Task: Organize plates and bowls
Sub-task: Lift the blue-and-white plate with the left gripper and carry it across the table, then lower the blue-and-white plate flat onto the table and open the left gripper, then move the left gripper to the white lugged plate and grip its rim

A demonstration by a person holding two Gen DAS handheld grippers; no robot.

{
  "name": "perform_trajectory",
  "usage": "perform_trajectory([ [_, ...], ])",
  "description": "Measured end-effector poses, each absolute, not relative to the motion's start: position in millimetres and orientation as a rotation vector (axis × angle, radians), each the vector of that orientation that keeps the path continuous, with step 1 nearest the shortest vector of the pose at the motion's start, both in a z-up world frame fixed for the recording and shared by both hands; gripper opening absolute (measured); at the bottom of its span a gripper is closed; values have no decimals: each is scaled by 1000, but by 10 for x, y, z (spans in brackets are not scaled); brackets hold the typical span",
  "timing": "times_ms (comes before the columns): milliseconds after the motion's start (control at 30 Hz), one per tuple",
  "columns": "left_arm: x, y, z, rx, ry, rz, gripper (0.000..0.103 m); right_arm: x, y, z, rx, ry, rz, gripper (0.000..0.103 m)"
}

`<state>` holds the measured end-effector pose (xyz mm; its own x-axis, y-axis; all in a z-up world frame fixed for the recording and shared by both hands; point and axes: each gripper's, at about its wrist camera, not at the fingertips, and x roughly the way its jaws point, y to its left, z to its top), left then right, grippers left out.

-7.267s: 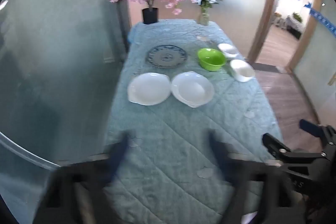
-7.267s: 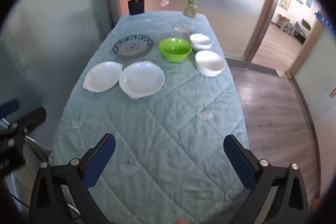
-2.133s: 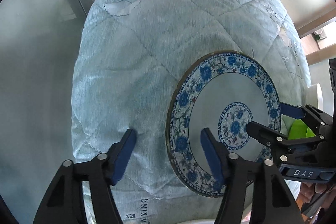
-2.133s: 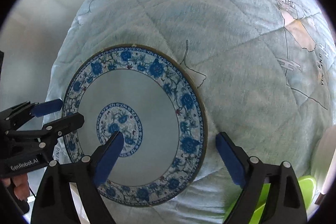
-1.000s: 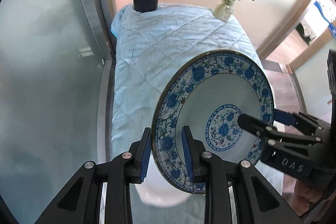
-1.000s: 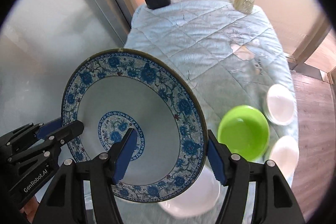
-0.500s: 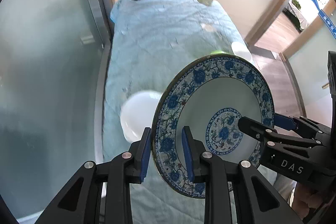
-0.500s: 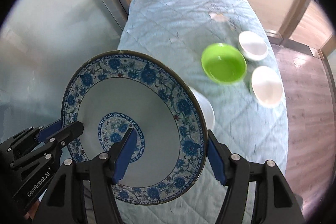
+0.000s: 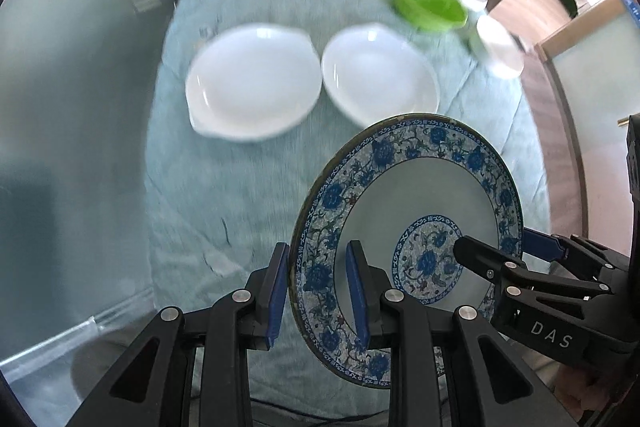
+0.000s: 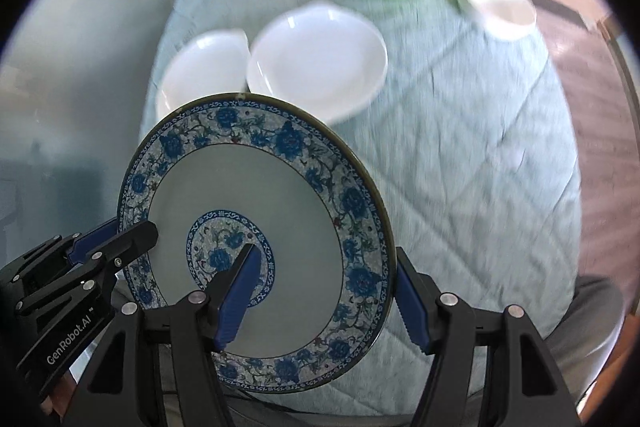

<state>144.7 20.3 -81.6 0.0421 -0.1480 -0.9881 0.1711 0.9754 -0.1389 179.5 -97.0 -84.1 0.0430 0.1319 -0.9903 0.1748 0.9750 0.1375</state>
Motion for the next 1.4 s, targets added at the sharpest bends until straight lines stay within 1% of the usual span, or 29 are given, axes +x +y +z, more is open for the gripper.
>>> perform_trajectory([
  [267, 1351, 202, -1434, 46, 1625, -238, 25, 1566, -1047, -1471, 313, 1625, -69, 65],
  [467, 1292, 311, -1781, 23, 1685, -222, 25, 1500, -981, -1759, 311, 1634, -95, 65],
  [733, 1171, 396, -1951, -20, 1691, -219, 25, 1467, -968, -1990, 315, 1619, -128, 65],
  [933, 1121, 395, -2040, 10, 1700, -205, 25, 1484, -935, -1998, 319, 1594, -86, 70],
  [1000, 1126, 372, -1946, 6, 1659, -204, 25, 1494, -972, -1969, 329, 1583, -67, 74],
  [1067, 1176, 366, -1753, 2, 1595, -220, 29, 1540, -1074, -1847, 318, 1555, -64, 82],
  [1100, 1231, 316, -1670, 2, 1569, -226, 40, 1563, -1120, -1783, 313, 1533, -61, 82],
  [1133, 1282, 317, -1566, 9, 1539, -224, 58, 1594, -1153, -1717, 305, 1512, -55, 82],
  [1200, 1418, 331, -1288, 20, 1439, -214, 74, 1702, -1222, -1560, 285, 1468, -27, 86],
  [1233, 1480, 338, -1180, 23, 1403, -220, 79, 1766, -1248, -1465, 275, 1441, -3, 87],
  [1267, 1574, 338, -1059, 29, 1372, -228, 82, 1838, -1266, -1365, 263, 1412, 22, 91],
  [1300, 1688, 334, -941, 33, 1349, -233, 85, 1927, -1296, -1256, 246, 1379, 42, 98],
  [1333, 1788, 333, -860, 32, 1324, -241, 85, 2028, -1333, -1142, 234, 1340, 62, 102],
  [1400, 1978, 298, -775, 27, 1288, -265, 86, 2177, -1394, -1025, 229, 1302, 81, 102],
])
